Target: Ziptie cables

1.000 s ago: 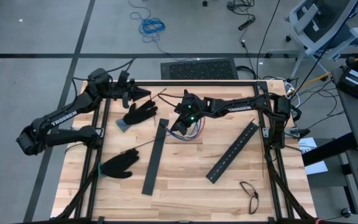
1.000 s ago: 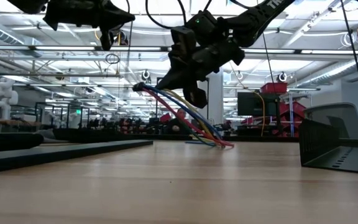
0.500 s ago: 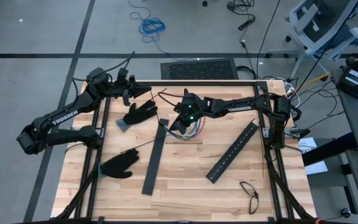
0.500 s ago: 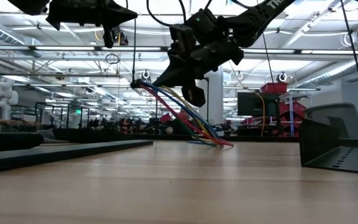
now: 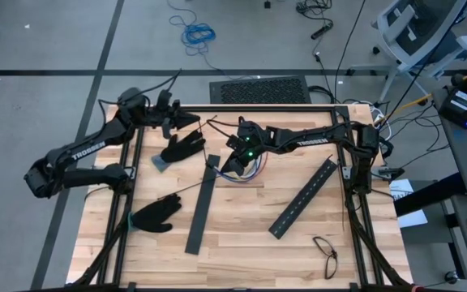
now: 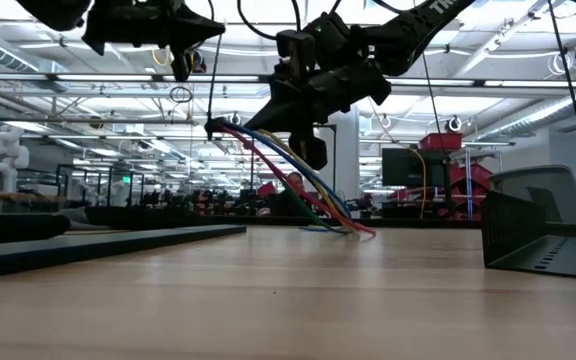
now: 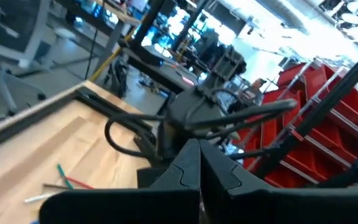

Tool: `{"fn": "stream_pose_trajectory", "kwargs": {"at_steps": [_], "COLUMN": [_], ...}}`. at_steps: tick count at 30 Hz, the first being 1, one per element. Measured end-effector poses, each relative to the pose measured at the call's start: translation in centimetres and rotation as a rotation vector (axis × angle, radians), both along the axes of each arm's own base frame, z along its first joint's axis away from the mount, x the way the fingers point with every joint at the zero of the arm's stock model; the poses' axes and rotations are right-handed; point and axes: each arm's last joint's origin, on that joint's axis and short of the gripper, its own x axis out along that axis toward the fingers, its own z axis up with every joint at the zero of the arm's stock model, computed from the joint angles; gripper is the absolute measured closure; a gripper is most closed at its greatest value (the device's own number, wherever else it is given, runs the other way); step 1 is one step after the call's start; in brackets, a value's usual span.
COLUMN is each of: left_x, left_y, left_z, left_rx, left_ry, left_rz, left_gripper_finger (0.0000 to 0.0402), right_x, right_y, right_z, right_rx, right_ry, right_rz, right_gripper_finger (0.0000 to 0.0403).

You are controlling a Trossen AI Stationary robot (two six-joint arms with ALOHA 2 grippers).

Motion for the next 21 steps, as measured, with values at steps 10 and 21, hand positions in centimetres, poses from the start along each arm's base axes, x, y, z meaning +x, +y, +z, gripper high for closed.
{"fn": "stream_pose_trajectory", "kwargs": {"at_steps": [10, 21], "left_x": [1.0, 1.1], "left_y": [0.8, 0.8], "left_z": [-0.4, 1.4], "left_rx": [-0.021, 0.001], "left_ry": [-0.027, -0.065], "left_rz": [-0.069, -0.114], "left_gripper_finger": [0.0401, 0.0401], "right_x": [0.2, 0.2], "right_y": [0.4, 0.5], "right_z": [0.2, 0.1], "right_rx": [0.012, 0.016], "right_ry": [-0.014, -0.011], "right_rz": [0.008, 0.008], "right_gripper_finger": [0.0403, 0.0403]}}
